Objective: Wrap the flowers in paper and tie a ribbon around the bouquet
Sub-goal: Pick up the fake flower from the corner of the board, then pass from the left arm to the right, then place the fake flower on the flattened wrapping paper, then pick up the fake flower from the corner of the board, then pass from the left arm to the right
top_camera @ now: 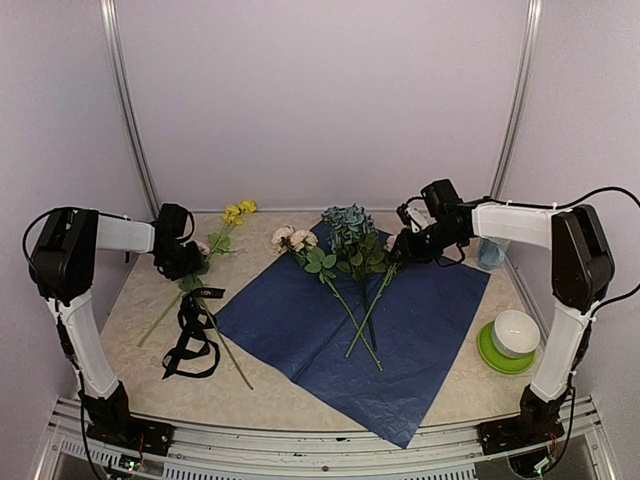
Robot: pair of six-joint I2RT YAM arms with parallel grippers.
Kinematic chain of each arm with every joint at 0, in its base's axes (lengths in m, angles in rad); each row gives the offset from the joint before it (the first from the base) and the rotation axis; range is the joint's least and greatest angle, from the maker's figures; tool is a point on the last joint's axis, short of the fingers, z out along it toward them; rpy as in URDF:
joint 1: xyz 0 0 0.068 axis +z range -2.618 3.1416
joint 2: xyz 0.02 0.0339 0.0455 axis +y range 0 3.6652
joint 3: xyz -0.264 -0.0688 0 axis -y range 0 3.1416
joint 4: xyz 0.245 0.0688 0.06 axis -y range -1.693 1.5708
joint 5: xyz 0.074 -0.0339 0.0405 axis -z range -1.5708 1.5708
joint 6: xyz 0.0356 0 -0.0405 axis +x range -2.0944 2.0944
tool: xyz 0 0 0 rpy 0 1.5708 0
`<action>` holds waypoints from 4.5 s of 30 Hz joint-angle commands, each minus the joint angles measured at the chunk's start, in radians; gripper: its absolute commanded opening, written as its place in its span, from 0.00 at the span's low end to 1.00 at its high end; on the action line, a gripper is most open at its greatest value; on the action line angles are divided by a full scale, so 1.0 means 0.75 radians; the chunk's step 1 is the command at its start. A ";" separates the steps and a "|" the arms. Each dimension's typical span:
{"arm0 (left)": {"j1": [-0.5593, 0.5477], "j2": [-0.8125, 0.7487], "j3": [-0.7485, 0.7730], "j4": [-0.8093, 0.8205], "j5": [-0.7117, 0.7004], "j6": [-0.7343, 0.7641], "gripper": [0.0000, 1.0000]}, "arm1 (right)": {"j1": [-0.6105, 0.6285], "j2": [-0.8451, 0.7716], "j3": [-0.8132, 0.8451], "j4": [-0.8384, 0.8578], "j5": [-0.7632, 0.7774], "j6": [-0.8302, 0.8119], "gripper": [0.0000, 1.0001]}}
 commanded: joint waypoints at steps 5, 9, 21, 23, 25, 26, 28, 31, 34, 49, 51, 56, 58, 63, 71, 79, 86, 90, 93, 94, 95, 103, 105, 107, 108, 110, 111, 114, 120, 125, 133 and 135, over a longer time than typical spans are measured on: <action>0.007 -0.005 0.032 0.002 -0.148 0.032 0.00 | -0.007 -0.068 -0.021 0.007 -0.042 -0.036 0.36; 0.006 -0.166 -0.026 0.067 -0.200 0.043 0.00 | -0.007 -0.084 -0.006 -0.014 -0.037 -0.048 0.36; -0.472 -1.054 -0.383 0.871 -0.477 0.560 0.00 | 0.061 -0.316 -0.053 0.157 -0.030 -0.182 0.33; -0.586 -1.142 -0.410 0.972 -0.477 0.590 0.00 | 0.124 -0.386 -0.087 0.268 -0.076 -0.242 0.33; -0.696 -1.200 -0.440 1.074 -0.461 0.598 0.00 | 0.220 -0.462 -0.115 0.388 -0.131 -0.323 0.35; -0.742 -1.215 -0.447 1.117 -0.445 0.574 0.00 | 0.282 -0.479 -0.120 0.444 -0.152 -0.364 0.37; -0.841 -1.208 -0.439 1.183 -0.399 0.499 0.00 | 0.401 -0.482 -0.110 0.569 -0.228 -0.400 0.41; -0.961 -1.144 -0.409 1.299 -0.307 0.419 0.00 | 0.538 -0.430 -0.072 0.743 -0.390 -0.346 0.45; -1.070 -1.047 -0.350 1.397 -0.234 0.391 0.00 | 0.623 -0.345 0.008 0.818 -0.451 -0.291 0.54; -1.131 -0.900 -0.236 1.435 -0.123 0.309 0.00 | 0.680 -0.249 0.048 0.752 -0.317 -0.192 0.00; -1.121 -0.901 -0.189 1.265 -0.259 0.353 0.46 | 0.617 -0.255 0.028 0.739 -0.331 -0.062 0.00; -0.961 -0.783 0.073 0.456 -0.588 0.281 0.96 | 0.392 -0.260 -0.067 0.585 -0.229 0.242 0.00; -0.847 -0.736 0.104 0.224 -0.587 0.211 0.97 | 0.321 -0.267 -0.154 0.575 -0.209 0.317 0.00; -0.570 -0.641 0.009 -0.039 -0.433 0.097 0.96 | 0.207 -0.221 -0.264 0.535 -0.162 0.330 0.00; -0.348 -0.244 0.042 -0.236 -0.386 0.246 0.83 | 0.131 0.000 -0.181 0.443 -0.101 0.276 0.17; -0.301 0.218 0.334 -0.415 -0.521 0.411 0.88 | 0.123 0.044 -0.093 0.316 0.065 0.149 0.35; -0.232 0.387 0.514 -0.423 -0.559 0.444 0.85 | 0.125 -0.023 -0.133 0.311 0.059 0.125 0.36; -0.187 0.480 0.571 -0.430 -0.443 0.473 0.83 | 0.125 -0.046 -0.129 0.282 0.067 0.090 0.36; -0.164 0.508 0.601 -0.425 -0.394 0.481 0.80 | 0.125 -0.063 -0.122 0.261 0.063 0.071 0.36; -0.161 0.512 0.615 -0.422 -0.381 0.490 0.79 | 0.125 -0.071 -0.124 0.262 0.060 0.068 0.36; -0.161 0.524 0.635 -0.430 -0.354 0.496 0.78 | 0.125 -0.079 -0.125 0.264 0.057 0.066 0.36; -0.141 0.664 0.809 -0.601 -0.049 0.518 0.43 | 0.125 -0.150 -0.134 0.257 0.067 0.042 0.36; -0.107 0.669 0.800 -0.604 0.007 0.507 0.20 | 0.125 -0.168 -0.137 0.248 0.076 0.033 0.36; -0.090 0.653 0.780 -0.585 0.038 0.502 0.00 | 0.125 -0.189 -0.146 0.244 0.089 0.025 0.36; -0.085 0.640 0.769 -0.575 0.047 0.501 0.00 | 0.125 -0.197 -0.148 0.241 0.097 0.022 0.36; -0.083 0.599 0.751 -0.555 0.018 0.495 0.00 | 0.125 -0.211 -0.151 0.235 0.107 0.014 0.36; -0.082 0.568 0.737 -0.535 -0.009 0.486 0.00 | 0.125 -0.216 -0.152 0.234 0.110 0.012 0.36; -0.082 0.410 0.676 -0.412 -0.127 0.456 0.00 | 0.125 -0.228 -0.152 0.232 0.109 0.003 0.36; -0.199 -0.154 0.351 0.169 -0.522 0.568 0.00 | 0.127 -0.288 -0.170 0.273 0.046 -0.044 0.36; -0.469 -0.551 0.049 0.721 -0.746 0.944 0.00 | 0.147 -0.394 -0.243 0.427 -0.081 -0.086 0.36; -0.578 -1.013 -0.318 1.073 -0.176 0.312 0.00 | 0.374 -0.463 -0.247 0.717 -0.375 -0.210 0.38; -0.641 -1.032 -0.330 1.173 -0.075 0.243 0.00 | 0.437 -0.438 -0.218 0.786 -0.455 -0.210 0.39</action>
